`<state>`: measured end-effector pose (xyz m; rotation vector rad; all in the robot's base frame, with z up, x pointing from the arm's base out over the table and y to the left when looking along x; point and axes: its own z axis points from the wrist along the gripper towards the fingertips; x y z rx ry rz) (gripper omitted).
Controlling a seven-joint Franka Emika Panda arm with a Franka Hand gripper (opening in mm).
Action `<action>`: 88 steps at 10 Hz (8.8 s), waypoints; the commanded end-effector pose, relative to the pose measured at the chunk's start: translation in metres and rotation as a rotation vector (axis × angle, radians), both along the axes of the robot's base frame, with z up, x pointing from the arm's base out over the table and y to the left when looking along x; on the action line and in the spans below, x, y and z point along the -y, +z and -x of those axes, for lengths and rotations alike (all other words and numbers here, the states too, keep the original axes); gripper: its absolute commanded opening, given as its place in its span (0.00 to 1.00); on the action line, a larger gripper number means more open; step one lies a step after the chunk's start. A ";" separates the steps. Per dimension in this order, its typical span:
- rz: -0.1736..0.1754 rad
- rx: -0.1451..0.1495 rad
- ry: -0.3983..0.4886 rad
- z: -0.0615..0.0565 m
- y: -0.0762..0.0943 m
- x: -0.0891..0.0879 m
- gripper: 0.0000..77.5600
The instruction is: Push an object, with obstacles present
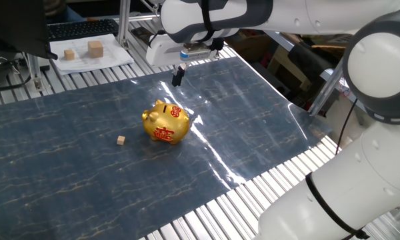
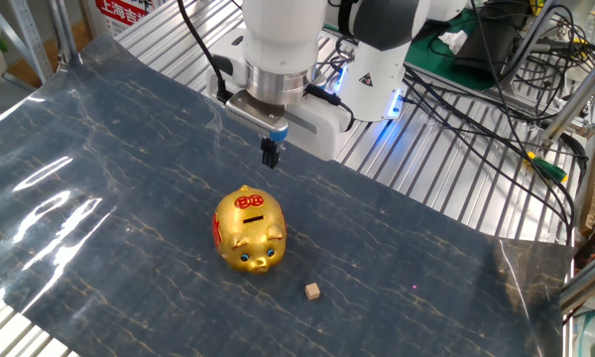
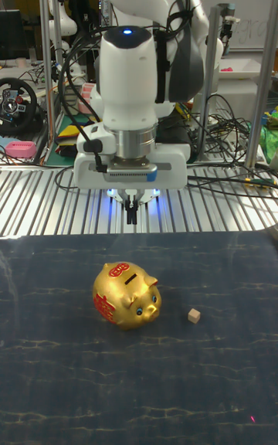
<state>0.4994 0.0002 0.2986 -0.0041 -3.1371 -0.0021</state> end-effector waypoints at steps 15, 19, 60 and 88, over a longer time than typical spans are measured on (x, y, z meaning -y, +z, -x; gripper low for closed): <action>0.018 -0.015 -0.221 0.006 0.010 -0.038 0.00; 0.019 -0.012 -0.225 0.006 0.010 -0.039 0.00; 0.018 0.005 -0.184 0.009 -0.124 -0.157 0.00; 0.029 0.025 -0.159 0.012 -0.163 -0.162 0.00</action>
